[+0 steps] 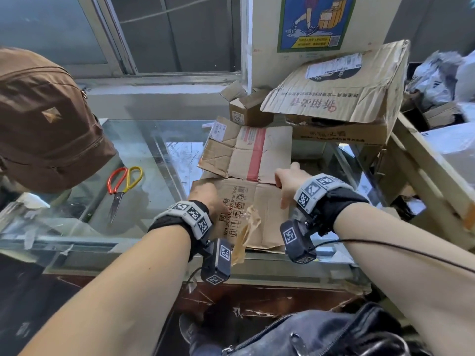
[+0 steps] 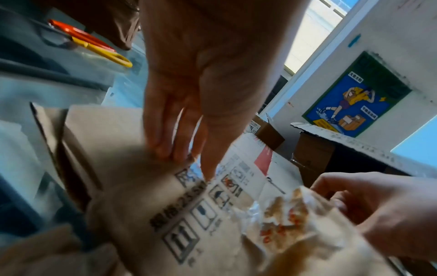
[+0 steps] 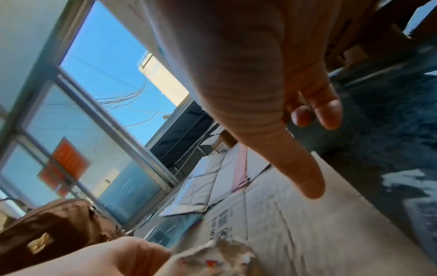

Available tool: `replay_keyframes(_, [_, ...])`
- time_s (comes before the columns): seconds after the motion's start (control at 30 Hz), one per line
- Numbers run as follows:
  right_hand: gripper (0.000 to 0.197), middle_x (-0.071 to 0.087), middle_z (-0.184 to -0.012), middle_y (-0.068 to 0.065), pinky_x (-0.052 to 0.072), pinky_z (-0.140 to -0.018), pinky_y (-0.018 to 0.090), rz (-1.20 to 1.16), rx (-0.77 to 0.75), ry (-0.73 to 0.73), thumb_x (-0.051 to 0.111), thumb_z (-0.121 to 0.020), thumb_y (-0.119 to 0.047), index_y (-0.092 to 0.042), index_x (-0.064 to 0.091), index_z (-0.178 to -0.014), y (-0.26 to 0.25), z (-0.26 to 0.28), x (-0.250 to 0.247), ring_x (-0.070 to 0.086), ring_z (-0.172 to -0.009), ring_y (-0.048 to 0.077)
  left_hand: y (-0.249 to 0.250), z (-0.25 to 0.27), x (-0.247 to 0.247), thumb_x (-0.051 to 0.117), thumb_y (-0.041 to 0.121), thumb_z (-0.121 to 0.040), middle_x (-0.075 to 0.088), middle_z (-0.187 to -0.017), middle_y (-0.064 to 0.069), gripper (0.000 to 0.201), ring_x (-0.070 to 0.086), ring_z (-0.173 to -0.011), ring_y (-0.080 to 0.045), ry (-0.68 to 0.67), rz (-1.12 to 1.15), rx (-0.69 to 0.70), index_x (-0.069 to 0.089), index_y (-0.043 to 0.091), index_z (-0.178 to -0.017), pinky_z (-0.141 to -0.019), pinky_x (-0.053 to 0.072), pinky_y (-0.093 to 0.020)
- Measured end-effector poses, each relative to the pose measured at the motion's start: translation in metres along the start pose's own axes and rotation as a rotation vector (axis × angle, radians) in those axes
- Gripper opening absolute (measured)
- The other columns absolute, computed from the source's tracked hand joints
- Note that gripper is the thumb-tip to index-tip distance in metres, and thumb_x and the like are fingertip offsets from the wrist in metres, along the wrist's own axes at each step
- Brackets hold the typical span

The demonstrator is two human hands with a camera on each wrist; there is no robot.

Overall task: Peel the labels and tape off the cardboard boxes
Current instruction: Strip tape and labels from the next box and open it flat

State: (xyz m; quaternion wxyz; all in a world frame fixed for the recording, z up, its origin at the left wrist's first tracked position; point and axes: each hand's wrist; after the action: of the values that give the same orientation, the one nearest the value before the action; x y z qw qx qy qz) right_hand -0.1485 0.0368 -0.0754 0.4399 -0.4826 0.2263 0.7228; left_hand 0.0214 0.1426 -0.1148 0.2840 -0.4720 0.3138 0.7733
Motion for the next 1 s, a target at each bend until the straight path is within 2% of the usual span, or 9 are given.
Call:
replay_keyframes(0.07, [0.044, 0.057, -0.098, 0.013, 0.053, -0.065, 0.026, -0.013, -0.054, -0.103, 0.080, -0.071, -0.011, 0.001, 0.056, -0.106, -0.005, 0.001, -0.003, 0.064, -0.077, 0.021, 0.005, 0.003, 0.000, 0.072, 0.025, -0.081, 0.070, -0.089, -0.007, 0.018, 0.066, -0.081, -0.022, -0.184, -0.028, 0.062, 0.068, 0.009, -0.090, -0.073, 0.056, -0.029])
replay_keyframes(0.17, [0.037, 0.051, -0.067, 0.006, 0.038, -0.034, 0.015, -0.087, -0.120, -0.311, 0.073, -0.078, -0.001, 0.009, 0.054, -0.109, -0.013, 0.008, -0.004, 0.050, -0.036, 0.005, 0.014, 0.009, -0.011, 0.067, 0.024, -0.088, 0.071, -0.093, -0.005, 0.023, 0.065, -0.081, -0.019, -0.371, 0.045, 0.077, 0.068, 0.008, -0.104, -0.082, 0.055, -0.033])
replay_keyframes(0.33, [0.030, 0.065, -0.086, 0.004, 0.044, -0.042, 0.014, -0.356, -0.281, -0.274, 0.072, -0.083, -0.025, -0.011, 0.060, -0.107, -0.025, 0.007, 0.021, 0.057, -0.061, 0.010, 0.016, 0.022, -0.027, 0.049, 0.048, -0.096, 0.069, -0.106, -0.005, 0.050, 0.062, -0.108, -0.026, -0.759, 0.374, 0.078, 0.057, 0.008, -0.125, -0.093, 0.046, -0.041])
replay_keyframes(0.47, [0.027, 0.067, -0.095, 0.014, 0.053, -0.051, 0.024, -0.462, -0.245, -0.119, 0.044, -0.099, -0.020, -0.004, 0.055, -0.118, -0.031, -0.003, 0.027, 0.061, -0.063, 0.021, 0.007, 0.027, -0.017, 0.086, 0.043, -0.062, 0.069, -0.112, -0.017, 0.072, 0.063, -0.098, -0.029, -0.815, 0.317, 0.143, 0.058, 0.005, -0.117, -0.101, 0.044, -0.052])
replay_keyframes(0.6, [0.031, 0.063, -0.067, 0.014, 0.053, -0.054, 0.031, -0.577, -0.149, -0.243, 0.031, -0.100, -0.008, 0.006, 0.059, -0.103, -0.022, -0.010, 0.032, 0.060, -0.053, 0.021, -0.005, 0.029, -0.019, 0.084, 0.017, -0.071, 0.066, -0.091, -0.012, 0.030, 0.061, -0.089, -0.026, -0.876, 0.293, 0.132, 0.064, 0.006, -0.091, -0.095, 0.046, -0.050])
replay_keyframes(0.67, [0.026, 0.061, -0.064, 0.012, 0.053, -0.052, 0.028, -0.650, -0.090, -0.273, 0.042, -0.101, -0.019, -0.003, 0.058, -0.088, -0.016, -0.011, 0.033, 0.061, -0.051, 0.018, -0.008, 0.032, -0.026, 0.079, 0.014, -0.078, 0.066, -0.094, -0.015, 0.018, 0.060, -0.089, -0.028, -0.842, 0.250, 0.150, 0.067, 0.006, -0.089, -0.096, 0.046, -0.049])
replay_keyframes(0.8, [0.017, 0.065, -0.066, 0.009, 0.053, -0.060, 0.029, -0.627, -0.121, -0.313, 0.066, -0.089, -0.022, -0.008, 0.061, -0.097, -0.009, -0.009, 0.024, 0.063, -0.059, 0.018, -0.004, 0.033, -0.033, 0.076, 0.009, -0.079, 0.071, -0.095, -0.014, 0.009, 0.064, -0.087, -0.025, -0.482, 0.480, 0.179, 0.071, 0.008, -0.086, -0.093, 0.051, -0.044])
replay_keyframes(0.93, [0.020, 0.068, -0.089, 0.016, 0.049, -0.076, 0.037, -0.671, -0.102, -0.353, 0.070, -0.086, -0.022, -0.007, 0.065, -0.098, -0.010, -0.010, 0.009, 0.059, -0.079, 0.026, 0.006, 0.025, -0.030, 0.072, 0.002, -0.083, 0.070, -0.098, -0.018, 0.012, 0.067, -0.088, -0.029, -0.103, 0.894, 0.089, 0.063, 0.010, -0.081, -0.076, 0.054, -0.037])
replay_keyframes(1.0, [0.020, 0.068, -0.093, 0.019, 0.051, -0.066, 0.031, -0.704, -0.101, -0.330, 0.066, -0.088, -0.026, -0.008, 0.064, -0.097, -0.012, -0.008, 0.000, 0.060, -0.077, 0.027, 0.010, 0.019, -0.026, 0.072, 0.002, -0.082, 0.070, -0.099, -0.016, 0.014, 0.069, -0.091, -0.030, -0.009, 1.062, 0.012, 0.061, 0.010, -0.087, -0.075, 0.056, -0.037])
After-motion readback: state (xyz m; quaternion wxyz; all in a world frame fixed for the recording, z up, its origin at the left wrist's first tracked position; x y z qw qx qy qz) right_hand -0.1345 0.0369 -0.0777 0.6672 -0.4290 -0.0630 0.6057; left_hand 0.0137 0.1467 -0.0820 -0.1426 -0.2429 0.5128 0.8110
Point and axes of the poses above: each hand's wrist, its own z-axis away from the middle knuckle, its own x-axis out of the palm, y = z × x
